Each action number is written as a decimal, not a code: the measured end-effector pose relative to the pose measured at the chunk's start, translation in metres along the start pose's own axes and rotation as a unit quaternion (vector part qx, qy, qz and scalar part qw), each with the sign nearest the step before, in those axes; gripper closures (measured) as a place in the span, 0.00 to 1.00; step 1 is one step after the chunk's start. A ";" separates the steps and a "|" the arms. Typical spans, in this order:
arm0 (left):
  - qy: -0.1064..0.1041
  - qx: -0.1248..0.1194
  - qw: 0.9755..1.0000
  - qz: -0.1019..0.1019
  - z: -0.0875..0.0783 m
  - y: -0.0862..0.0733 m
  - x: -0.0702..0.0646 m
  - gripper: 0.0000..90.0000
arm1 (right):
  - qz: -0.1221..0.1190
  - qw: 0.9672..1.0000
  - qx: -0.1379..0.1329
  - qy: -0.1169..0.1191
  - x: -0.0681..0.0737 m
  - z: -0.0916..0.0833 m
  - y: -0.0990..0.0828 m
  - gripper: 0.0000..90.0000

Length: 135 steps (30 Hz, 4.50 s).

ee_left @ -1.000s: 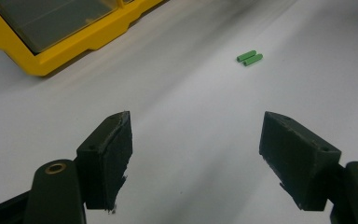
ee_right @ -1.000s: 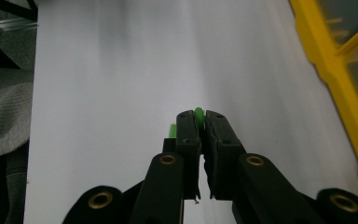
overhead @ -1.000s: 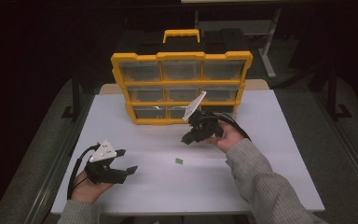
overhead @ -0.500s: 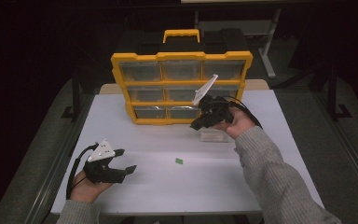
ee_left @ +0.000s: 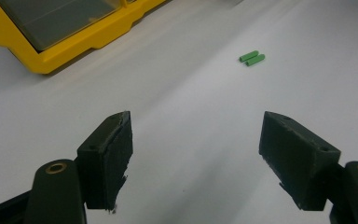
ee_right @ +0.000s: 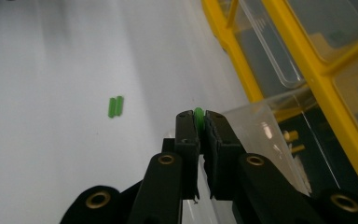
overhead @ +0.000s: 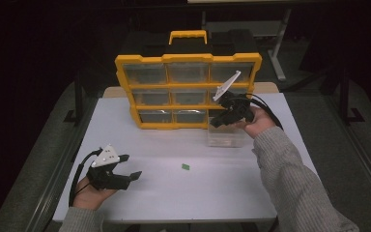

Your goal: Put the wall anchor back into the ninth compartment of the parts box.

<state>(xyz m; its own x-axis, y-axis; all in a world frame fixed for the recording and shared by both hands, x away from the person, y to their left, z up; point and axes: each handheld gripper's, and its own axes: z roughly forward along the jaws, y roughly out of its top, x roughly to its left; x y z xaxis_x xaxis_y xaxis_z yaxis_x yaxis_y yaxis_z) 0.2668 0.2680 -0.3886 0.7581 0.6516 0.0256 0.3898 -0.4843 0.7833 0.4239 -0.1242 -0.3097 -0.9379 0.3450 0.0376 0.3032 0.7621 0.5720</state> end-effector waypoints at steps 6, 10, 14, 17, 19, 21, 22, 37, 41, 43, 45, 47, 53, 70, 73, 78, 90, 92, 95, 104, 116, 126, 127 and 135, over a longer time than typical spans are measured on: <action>0.002 0.000 1.000 -0.004 0.000 -0.001 0.002 0.29 | 0.021 1.000 0.005 -0.010 -0.009 0.001 -0.010 0.92; 0.003 0.006 1.000 0.001 -0.001 -0.001 0.002 0.28 | 0.033 0.999 0.010 -0.012 -0.014 0.006 -0.018 0.92; 0.003 0.009 1.000 0.002 -0.001 -0.002 0.003 0.28 | 0.041 0.999 0.013 -0.015 -0.018 0.011 -0.027 0.92; 0.004 0.009 1.000 0.003 0.000 -0.002 0.002 0.28 | 0.051 0.999 0.015 -0.014 -0.020 0.015 -0.033 0.89; 0.003 0.007 1.000 0.002 0.000 -0.001 0.002 0.28 | 0.057 0.998 0.020 -0.010 -0.022 0.017 -0.037 0.87; 0.003 0.004 1.000 -0.002 0.000 -0.001 0.001 0.28 | 0.062 0.998 0.020 -0.009 -0.022 0.017 -0.039 0.87; 0.003 0.004 1.000 0.000 0.001 -0.001 0.002 0.28 | 0.062 0.998 0.017 -0.008 -0.022 0.017 -0.039 0.87; 0.001 0.006 1.000 0.005 -0.001 0.001 0.000 0.28 | 0.015 0.999 -0.028 0.009 0.004 -0.008 -0.009 0.81; 0.001 0.010 1.000 0.003 0.000 0.000 0.000 0.28 | 0.003 0.999 -0.029 0.021 0.013 -0.004 -0.002 0.78; 0.002 0.009 1.000 0.003 0.001 0.000 0.000 0.28 | -0.007 0.999 -0.032 0.024 0.021 -0.002 0.001 0.78; 0.001 0.009 1.000 0.003 0.001 0.000 0.000 0.28 | -0.014 0.999 -0.032 0.026 0.027 0.001 0.004 0.77; 0.001 0.009 1.000 0.004 0.001 0.000 0.000 0.28 | -0.020 0.999 -0.031 0.039 0.032 0.006 0.006 0.76; 0.002 0.011 1.000 0.005 0.001 -0.001 0.001 0.28 | -0.030 0.998 -0.028 0.047 0.046 0.020 0.008 0.75; 0.002 0.009 1.000 0.005 0.001 0.000 -0.001 0.28 | -0.030 0.997 -0.009 0.068 0.063 0.066 0.004 0.74; 0.001 0.009 1.000 0.006 0.001 0.000 -0.001 0.28 | -0.032 0.997 -0.007 0.068 0.065 0.073 0.003 0.74; 0.000 0.009 1.000 0.007 0.002 0.000 -0.001 0.28 | -0.031 0.997 -0.003 0.071 0.068 0.085 0.001 0.74; -0.002 0.010 1.000 0.002 0.002 0.000 -0.002 0.28 | -0.029 0.996 0.015 0.083 0.073 0.112 0.000 0.75; -0.002 0.009 1.000 0.002 0.002 -0.001 -0.002 0.28 | -0.026 0.996 0.018 0.084 0.072 0.117 0.000 0.75; -0.002 0.012 1.000 0.005 0.002 0.000 -0.001 0.28 | -0.023 0.996 0.023 0.082 0.073 0.122 0.000 0.77; 0.000 0.011 1.000 0.005 0.002 -0.001 -0.001 0.28 | -0.030 0.996 0.028 0.080 0.073 0.136 -0.001 0.85; -0.002 0.013 1.000 0.005 0.002 -0.001 -0.001 0.28 | -0.028 0.996 0.039 0.075 0.072 0.147 -0.003 0.87; -0.003 0.011 1.000 0.003 0.002 -0.001 -0.001 0.28 | -0.029 0.997 0.045 0.061 0.073 0.149 -0.004 0.90; -0.003 0.011 1.000 0.006 0.002 -0.001 -0.001 0.28 | -0.029 0.997 0.045 0.060 0.073 0.149 -0.004 0.91; -0.003 0.009 1.000 0.008 0.002 0.000 -0.002 0.28 | -0.035 0.997 0.049 0.052 0.075 0.149 -0.003 0.92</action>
<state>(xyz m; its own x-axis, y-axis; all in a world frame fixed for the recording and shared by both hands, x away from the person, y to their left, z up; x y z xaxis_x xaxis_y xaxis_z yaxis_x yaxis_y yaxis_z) 0.2666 0.2658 -0.3901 0.7671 0.6406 0.0337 0.3880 -0.5051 0.7709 0.3777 -0.0196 -0.4306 -0.9683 0.2337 0.0880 0.2462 0.8338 0.4942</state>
